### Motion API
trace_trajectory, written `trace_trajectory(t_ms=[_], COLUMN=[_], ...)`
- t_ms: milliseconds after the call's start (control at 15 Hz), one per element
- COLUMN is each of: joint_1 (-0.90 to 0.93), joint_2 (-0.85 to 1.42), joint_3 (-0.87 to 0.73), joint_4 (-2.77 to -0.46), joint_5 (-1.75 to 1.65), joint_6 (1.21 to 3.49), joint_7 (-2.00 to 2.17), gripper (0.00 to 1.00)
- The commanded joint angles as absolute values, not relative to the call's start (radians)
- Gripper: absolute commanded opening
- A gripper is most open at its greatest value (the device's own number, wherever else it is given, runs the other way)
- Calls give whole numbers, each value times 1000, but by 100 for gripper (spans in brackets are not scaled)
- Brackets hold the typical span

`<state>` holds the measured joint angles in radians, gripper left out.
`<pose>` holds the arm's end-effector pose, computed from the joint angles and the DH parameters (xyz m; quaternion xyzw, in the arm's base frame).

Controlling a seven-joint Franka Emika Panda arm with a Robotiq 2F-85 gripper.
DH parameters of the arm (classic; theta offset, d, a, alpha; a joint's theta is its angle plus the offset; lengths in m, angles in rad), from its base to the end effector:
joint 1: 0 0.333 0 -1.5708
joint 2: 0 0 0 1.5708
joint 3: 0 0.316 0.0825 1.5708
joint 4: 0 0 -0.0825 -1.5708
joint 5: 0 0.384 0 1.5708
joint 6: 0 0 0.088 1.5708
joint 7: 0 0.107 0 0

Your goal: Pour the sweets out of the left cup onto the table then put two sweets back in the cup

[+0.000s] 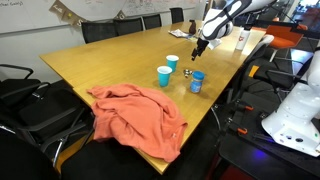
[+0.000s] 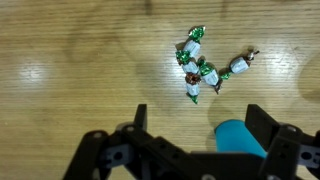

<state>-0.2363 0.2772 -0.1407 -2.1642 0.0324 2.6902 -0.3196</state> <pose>0.5470 -0.2160 0.2934 0.9913 -0.0370 0.1147 0.0521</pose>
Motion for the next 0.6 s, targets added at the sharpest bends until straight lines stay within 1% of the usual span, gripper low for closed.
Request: trace_trajectory(t_ms=[0, 533], joint_1=[-264, -284], joint_2=[317, 437], joint_3=[-118, -101], joint_4=[-2189, -2153], joint_5=[52, 38], joint_6=[2774, 2823], joint_7=[-349, -327], gripper=[100, 100])
